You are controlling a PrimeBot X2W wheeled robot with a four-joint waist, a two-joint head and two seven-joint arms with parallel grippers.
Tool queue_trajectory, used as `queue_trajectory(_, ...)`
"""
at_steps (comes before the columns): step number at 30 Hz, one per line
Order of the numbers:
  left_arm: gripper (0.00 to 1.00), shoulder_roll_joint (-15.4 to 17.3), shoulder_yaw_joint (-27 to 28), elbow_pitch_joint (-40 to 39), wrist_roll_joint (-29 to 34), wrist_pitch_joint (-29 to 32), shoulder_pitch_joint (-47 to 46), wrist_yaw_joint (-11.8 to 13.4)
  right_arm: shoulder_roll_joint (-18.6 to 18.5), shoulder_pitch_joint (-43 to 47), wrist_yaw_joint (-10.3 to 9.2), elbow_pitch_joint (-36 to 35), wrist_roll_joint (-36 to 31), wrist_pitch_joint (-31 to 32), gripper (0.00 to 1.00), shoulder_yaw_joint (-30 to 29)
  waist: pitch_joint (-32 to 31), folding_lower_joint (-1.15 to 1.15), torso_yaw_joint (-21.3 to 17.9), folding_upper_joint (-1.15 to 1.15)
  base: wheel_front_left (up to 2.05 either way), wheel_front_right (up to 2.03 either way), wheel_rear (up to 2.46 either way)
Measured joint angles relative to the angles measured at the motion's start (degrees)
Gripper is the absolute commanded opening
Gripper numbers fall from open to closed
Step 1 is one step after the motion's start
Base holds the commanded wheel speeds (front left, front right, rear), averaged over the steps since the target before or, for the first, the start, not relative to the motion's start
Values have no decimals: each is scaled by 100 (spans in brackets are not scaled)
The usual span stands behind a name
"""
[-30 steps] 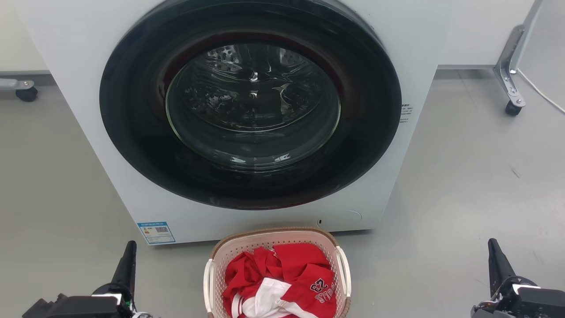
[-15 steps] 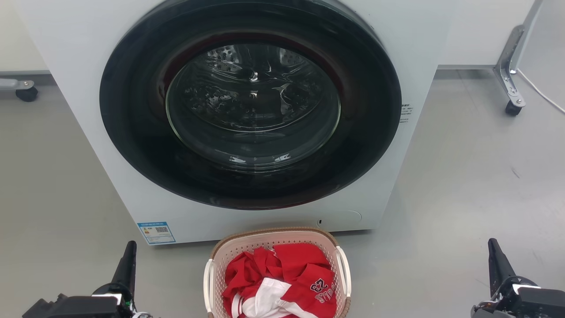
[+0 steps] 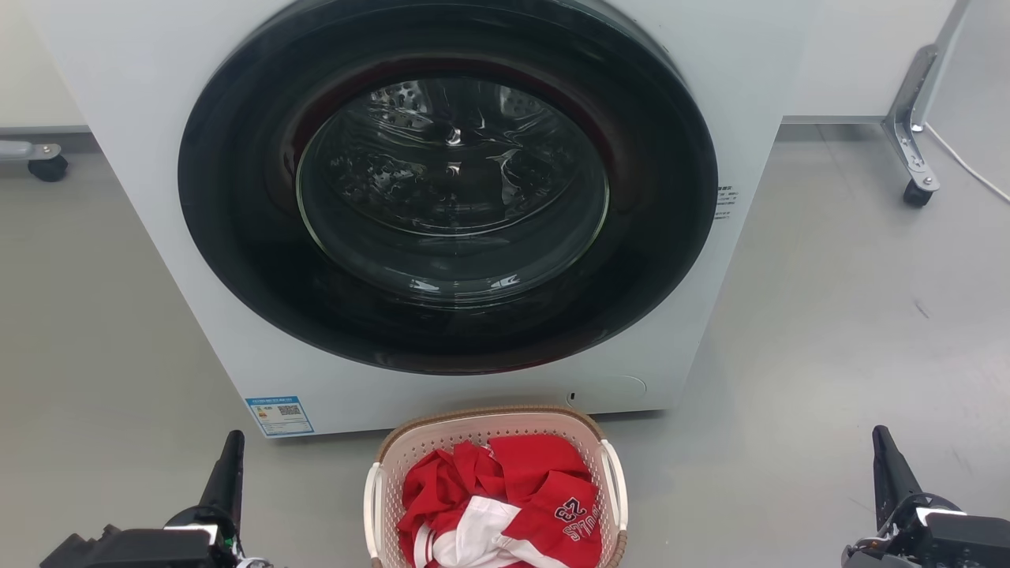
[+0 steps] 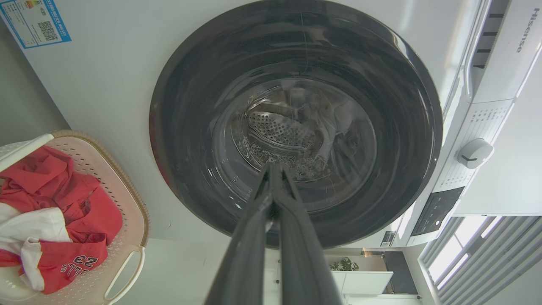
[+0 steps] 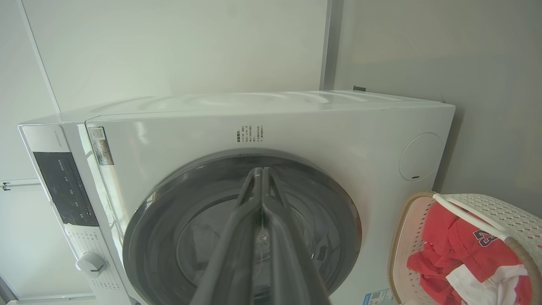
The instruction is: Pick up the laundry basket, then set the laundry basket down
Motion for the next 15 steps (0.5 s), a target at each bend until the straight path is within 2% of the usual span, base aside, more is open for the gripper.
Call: queue_trajectory(15, 0, -1, 0, 1, 0, -1, 0, -1, 0, 0, 0, 0, 0, 0, 0, 0, 0, 0, 0, 0, 0, 0, 0)
